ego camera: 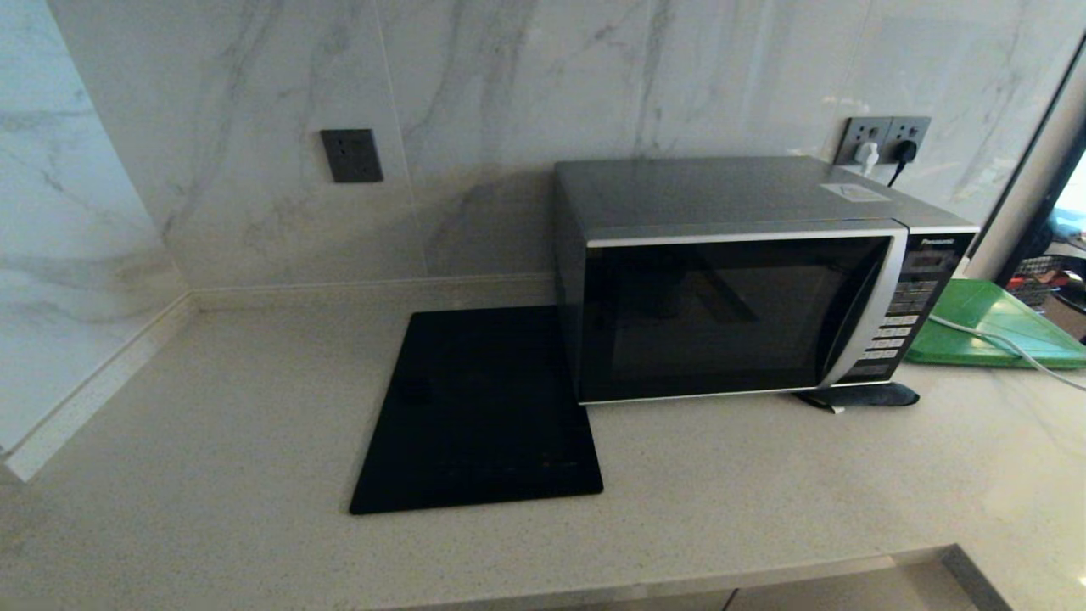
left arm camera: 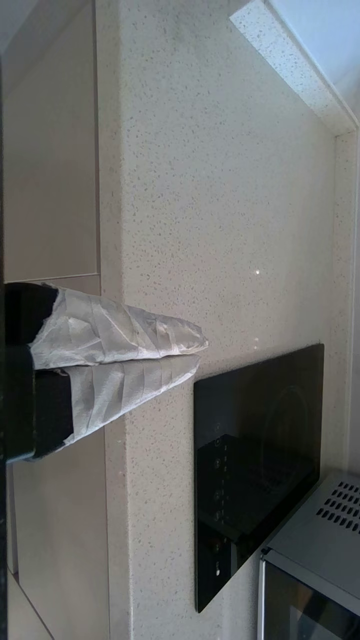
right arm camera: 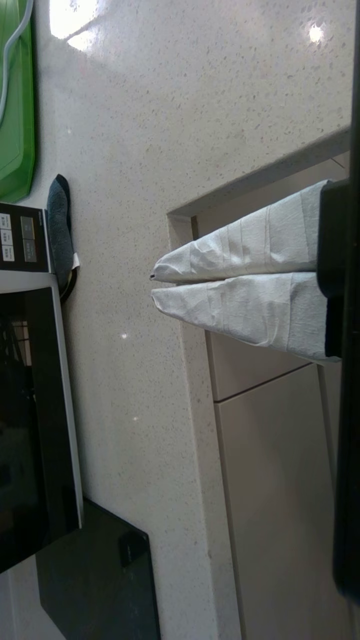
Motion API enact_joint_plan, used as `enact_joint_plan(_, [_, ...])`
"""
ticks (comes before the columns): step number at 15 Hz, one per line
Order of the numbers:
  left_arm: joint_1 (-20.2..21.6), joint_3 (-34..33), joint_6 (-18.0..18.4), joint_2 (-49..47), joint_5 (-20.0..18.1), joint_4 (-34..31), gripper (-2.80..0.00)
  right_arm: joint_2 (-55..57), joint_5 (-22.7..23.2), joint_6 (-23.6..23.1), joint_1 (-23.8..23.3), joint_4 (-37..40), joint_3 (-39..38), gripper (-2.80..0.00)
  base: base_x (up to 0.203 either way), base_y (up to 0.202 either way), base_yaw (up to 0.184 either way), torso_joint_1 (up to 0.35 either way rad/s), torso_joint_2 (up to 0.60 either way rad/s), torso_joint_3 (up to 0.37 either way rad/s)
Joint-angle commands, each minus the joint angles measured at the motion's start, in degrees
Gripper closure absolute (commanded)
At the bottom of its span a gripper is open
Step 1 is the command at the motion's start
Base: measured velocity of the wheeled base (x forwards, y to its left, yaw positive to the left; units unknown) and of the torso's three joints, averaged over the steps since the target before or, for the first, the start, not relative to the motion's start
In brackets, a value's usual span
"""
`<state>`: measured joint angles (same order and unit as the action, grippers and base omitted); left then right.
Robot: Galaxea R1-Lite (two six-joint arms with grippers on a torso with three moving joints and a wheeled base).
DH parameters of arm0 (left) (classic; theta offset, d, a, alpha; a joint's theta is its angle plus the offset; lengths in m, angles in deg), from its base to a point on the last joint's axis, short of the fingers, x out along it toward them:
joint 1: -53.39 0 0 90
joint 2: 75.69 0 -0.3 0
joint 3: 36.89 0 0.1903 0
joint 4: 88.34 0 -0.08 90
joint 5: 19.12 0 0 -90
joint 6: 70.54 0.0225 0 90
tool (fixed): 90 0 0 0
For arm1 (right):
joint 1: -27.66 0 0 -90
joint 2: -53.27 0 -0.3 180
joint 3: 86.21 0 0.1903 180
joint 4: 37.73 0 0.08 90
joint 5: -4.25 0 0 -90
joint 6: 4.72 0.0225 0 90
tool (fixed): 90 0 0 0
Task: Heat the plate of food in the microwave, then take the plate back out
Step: Open the microwave oven
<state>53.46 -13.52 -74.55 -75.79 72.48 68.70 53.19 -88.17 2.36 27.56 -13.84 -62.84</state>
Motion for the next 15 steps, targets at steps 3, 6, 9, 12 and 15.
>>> enact_joint_plan(3, [0.0, 0.0, 0.0, 0.0, 0.0, 0.0, 0.00, 0.1, 0.0, 0.0, 0.0, 0.0, -0.1, 0.00, 0.000, 0.000, 0.000, 0.000, 0.00, 0.000])
enact_joint_plan(6, [0.0, 0.0, 0.0, 0.0, 0.0, 0.0, 0.00, 0.1, 0.0, 0.0, 0.0, 0.0, -0.1, 0.00, 0.000, 0.000, 0.000, 0.000, 0.00, 0.000])
enact_joint_plan(9, [0.0, 0.0, 0.0, 0.0, 0.0, 0.0, 0.00, 0.1, 0.0, 0.0, 0.0, 0.0, -0.1, 0.00, 0.000, 0.000, 0.000, 0.000, 0.00, 0.000])
enact_joint_plan(12, [0.0, 0.0, 0.0, 0.0, 0.0, 0.0, 0.00, 0.1, 0.0, -0.4, 0.0, 0.0, -0.1, 0.00, 0.000, 0.000, 0.000, 0.000, 0.00, 0.000])
enact_joint_plan(15, [0.0, 0.0, 0.0, 0.0, 0.1, 0.0, 0.00, 0.1, -0.3, -0.3, 0.0, 0.1, 0.6, 0.00, 0.000, 0.000, 0.000, 0.000, 0.00, 0.000])
